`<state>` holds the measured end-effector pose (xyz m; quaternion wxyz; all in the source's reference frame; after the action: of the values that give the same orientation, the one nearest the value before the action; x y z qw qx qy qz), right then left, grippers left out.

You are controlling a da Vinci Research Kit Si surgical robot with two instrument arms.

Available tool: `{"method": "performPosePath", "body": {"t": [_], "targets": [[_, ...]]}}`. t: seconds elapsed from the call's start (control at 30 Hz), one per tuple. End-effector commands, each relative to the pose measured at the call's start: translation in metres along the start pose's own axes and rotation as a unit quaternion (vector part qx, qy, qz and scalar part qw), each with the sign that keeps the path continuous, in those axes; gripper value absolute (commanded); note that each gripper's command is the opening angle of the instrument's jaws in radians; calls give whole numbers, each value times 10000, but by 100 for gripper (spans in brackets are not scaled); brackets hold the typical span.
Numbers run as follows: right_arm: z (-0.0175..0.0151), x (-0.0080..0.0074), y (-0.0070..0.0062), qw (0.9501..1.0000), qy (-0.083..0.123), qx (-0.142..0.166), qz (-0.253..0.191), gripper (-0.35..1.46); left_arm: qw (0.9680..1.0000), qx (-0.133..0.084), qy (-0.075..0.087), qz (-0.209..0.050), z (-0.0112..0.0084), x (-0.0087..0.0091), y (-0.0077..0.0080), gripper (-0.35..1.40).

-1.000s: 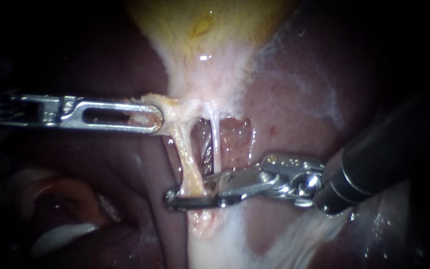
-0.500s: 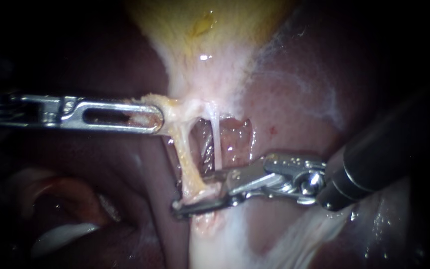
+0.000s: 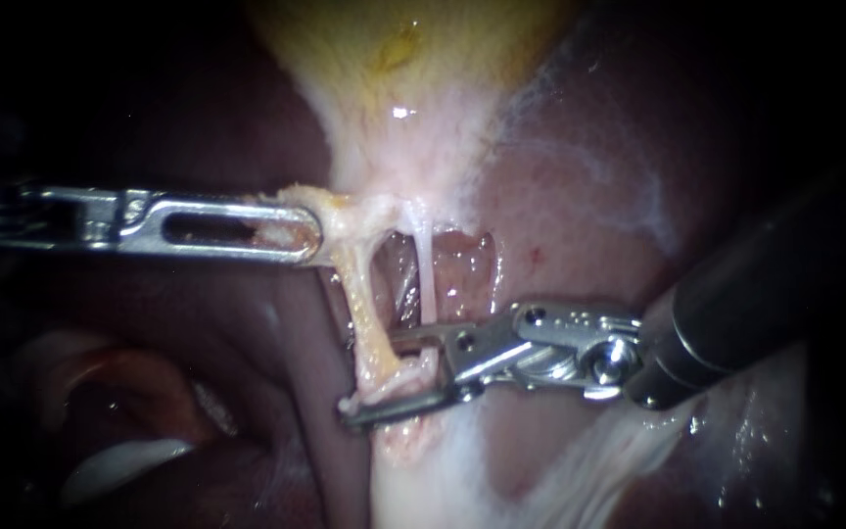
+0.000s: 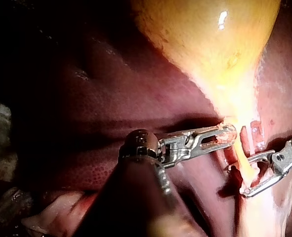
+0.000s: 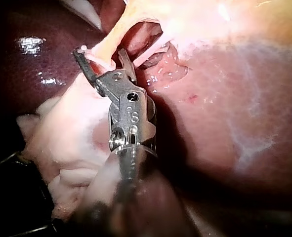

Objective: Going back first clip left tube

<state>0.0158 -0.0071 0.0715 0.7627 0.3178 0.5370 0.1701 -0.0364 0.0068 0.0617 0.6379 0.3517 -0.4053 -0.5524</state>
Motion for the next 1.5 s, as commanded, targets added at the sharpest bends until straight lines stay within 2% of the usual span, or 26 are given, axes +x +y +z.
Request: {"method": "performPosePath", "body": {"t": [0.03, 0.23, 0.53, 0.77, 0.93, 1.07, 1.3, 1.5], "targets": [[-1, 1, -2, 10000, -6, 30, 3, 50, 10000, 0, 0, 0, 0, 0, 0, -35], [-5, 0, -11, 9999, -16, 69, -94, 50, 10000, 0, 0, 0, 0, 0, 0, -35], [-14, -4, -13, 9998, -24, 95, -188, 50, 10000, 0, 1, 0, 0, 0, 0, -35], [-22, -4, -5, 9988, -21, -13, -497, 50, 10000, 0, 0, 0, 0, 0, 0, -35], [-42, -5, 0, 9976, -17, -143, -680, 50, 10000, -1, -1, -1, 0, 1, -1, -35], [-67, 4, -2, 9964, -14, -186, -831, 50, 10000, -1, -1, -1, 0, 1, -1, -35], [-130, 34, -8, 9938, -7, -302, -1067, 50, 10000, -1, -1, -1, 0, 1, -1, -35], [-169, 43, -12, 9930, -4, -395, -1116, 50, 10000, -1, -1, -1, 0, 1, -1, -35]]}}
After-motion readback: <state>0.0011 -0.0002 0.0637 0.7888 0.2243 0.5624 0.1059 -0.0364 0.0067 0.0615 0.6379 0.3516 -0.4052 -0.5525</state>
